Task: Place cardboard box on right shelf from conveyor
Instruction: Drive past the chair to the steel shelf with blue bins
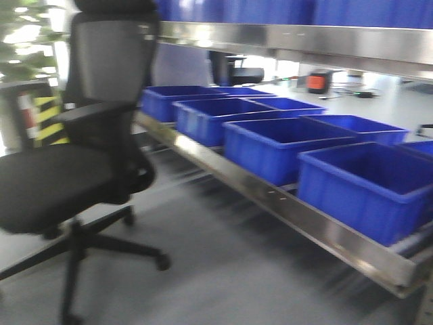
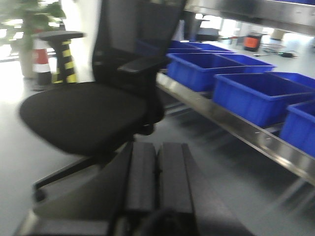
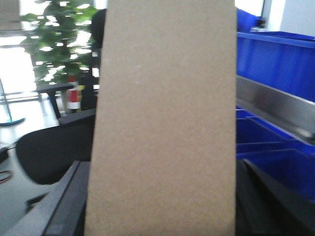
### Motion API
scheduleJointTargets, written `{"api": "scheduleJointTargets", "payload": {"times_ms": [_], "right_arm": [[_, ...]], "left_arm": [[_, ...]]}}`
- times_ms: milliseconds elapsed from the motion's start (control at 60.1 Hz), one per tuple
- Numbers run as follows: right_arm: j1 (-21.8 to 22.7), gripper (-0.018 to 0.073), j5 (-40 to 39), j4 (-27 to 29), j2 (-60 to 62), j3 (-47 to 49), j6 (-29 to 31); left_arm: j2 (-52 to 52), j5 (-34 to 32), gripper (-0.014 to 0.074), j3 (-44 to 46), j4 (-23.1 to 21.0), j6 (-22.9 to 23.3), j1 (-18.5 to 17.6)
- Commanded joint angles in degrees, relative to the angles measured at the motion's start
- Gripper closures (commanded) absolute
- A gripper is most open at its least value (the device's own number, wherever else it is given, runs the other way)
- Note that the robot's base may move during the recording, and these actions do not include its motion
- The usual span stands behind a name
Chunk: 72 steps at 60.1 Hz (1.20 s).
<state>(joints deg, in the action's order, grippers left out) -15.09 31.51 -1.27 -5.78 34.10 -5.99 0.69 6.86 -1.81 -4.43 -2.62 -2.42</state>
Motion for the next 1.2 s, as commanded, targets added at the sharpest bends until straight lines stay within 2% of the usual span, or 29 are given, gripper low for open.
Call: {"api": "scheduleJointTargets", "payload": {"times_ms": [0,499,699,1181], "right_arm": [[0.4,0.0449,-6.0,-0.5,-1.4,1.6,0.4],[0.4,0.0449,-6.0,-0.5,-1.4,1.6,0.4],[0.4,0.0449,-6.0,-0.5,-1.4,1.6,0.4],[0.4,0.0449,-6.0,-0.5,-1.4,1.6,0.4]], "left_arm": [[0.9,-5.0,0.0713,-0.5,-0.3,0.0,-0.4],[0.9,-5.0,0.0713,-0.5,-0.3,0.0,-0.2],[0.9,-5.0,0.0713,-0.5,-0.3,0.0,2.5],[0.9,-5.0,0.0713,-0.5,-0.3,0.0,2.5]]}}
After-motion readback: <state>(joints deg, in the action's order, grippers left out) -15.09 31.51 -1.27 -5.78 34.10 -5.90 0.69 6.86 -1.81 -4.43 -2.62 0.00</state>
